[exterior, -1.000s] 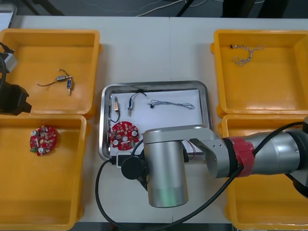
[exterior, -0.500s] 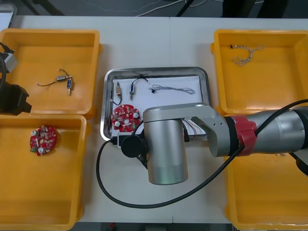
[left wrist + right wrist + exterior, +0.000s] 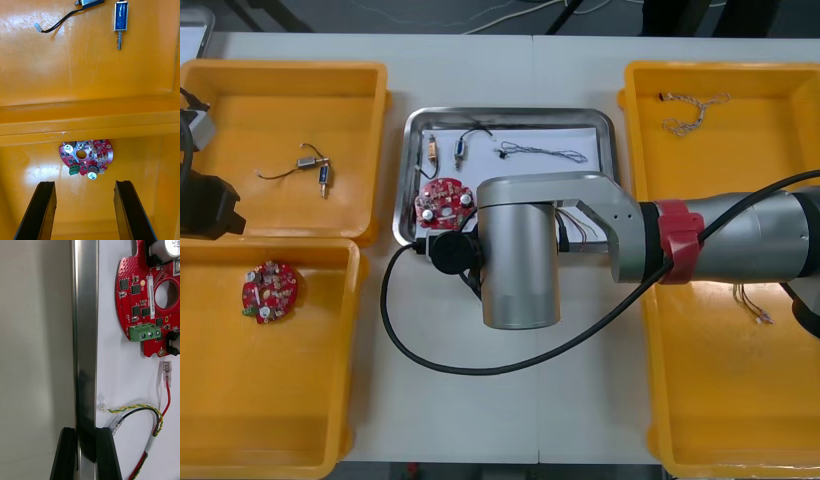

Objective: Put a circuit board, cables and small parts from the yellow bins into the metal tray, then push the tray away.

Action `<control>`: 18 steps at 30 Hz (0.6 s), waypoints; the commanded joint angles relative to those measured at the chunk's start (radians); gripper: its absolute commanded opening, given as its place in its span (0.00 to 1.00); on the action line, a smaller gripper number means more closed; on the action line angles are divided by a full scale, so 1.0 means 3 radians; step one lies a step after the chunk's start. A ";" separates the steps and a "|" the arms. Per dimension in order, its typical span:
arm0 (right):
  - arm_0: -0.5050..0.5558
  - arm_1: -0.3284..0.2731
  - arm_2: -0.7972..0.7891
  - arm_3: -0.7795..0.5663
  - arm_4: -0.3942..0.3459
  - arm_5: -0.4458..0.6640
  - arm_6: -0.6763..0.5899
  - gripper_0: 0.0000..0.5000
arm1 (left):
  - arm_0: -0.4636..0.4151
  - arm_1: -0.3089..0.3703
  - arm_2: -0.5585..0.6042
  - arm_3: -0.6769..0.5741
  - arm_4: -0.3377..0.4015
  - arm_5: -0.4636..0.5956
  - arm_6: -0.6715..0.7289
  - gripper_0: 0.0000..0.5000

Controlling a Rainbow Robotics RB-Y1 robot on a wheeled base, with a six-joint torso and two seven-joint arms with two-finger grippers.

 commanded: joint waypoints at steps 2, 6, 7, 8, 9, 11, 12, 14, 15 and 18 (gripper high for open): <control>-0.0253 -0.0016 -0.0024 0.0136 -0.0014 -0.0131 0.0190 0.00 | 0.0051 0.0153 0.0101 -0.0100 -0.0030 -0.0011 -0.0225 0.91; -0.0299 -0.0016 -0.0024 0.0207 -0.0014 -0.0198 0.0272 0.00 | 0.0051 0.0153 0.0101 -0.0100 -0.0030 -0.0011 -0.0225 0.90; -0.0310 -0.0016 -0.0024 0.0233 -0.0014 -0.0218 0.0297 0.00 | 0.0051 0.0153 0.0101 -0.0100 -0.0030 -0.0011 -0.0225 0.90; -0.0320 -0.0016 -0.0024 0.0259 -0.0014 -0.0239 0.0323 0.00 | 0.0051 0.0153 0.0101 -0.0100 -0.0030 -0.0011 -0.0225 0.91; -0.0330 -0.0016 -0.0024 0.0269 -0.0009 -0.0254 0.0349 0.00 | 0.0051 0.0153 0.0101 -0.0100 -0.0030 -0.0011 -0.0225 0.91; -0.0340 -0.0016 -0.0024 0.0345 -0.0004 -0.0351 0.0533 0.00 | 0.0051 0.0153 0.0101 -0.0100 -0.0030 -0.0011 -0.0225 0.91; -0.0351 -0.0016 -0.0024 0.0366 -0.0004 -0.0382 0.0568 0.00 | 0.0051 0.0153 0.0101 -0.0100 -0.0030 -0.0011 -0.0225 0.91; -0.0366 -0.0016 -0.0024 0.0473 -0.0004 -0.0489 0.0681 0.00 | 0.0051 0.0153 0.0101 -0.0100 -0.0030 -0.0011 -0.0225 0.90; -0.0371 -0.0016 -0.0024 0.0499 -0.0004 -0.0515 0.0701 0.00 | 0.0051 0.0153 0.0101 -0.0100 -0.0030 -0.0011 -0.0225 0.90; -0.0391 -0.0016 -0.0030 0.0622 0.0001 -0.0637 0.0788 0.00 | 0.0051 0.0153 0.0101 -0.0100 -0.0030 -0.0011 -0.0225 0.90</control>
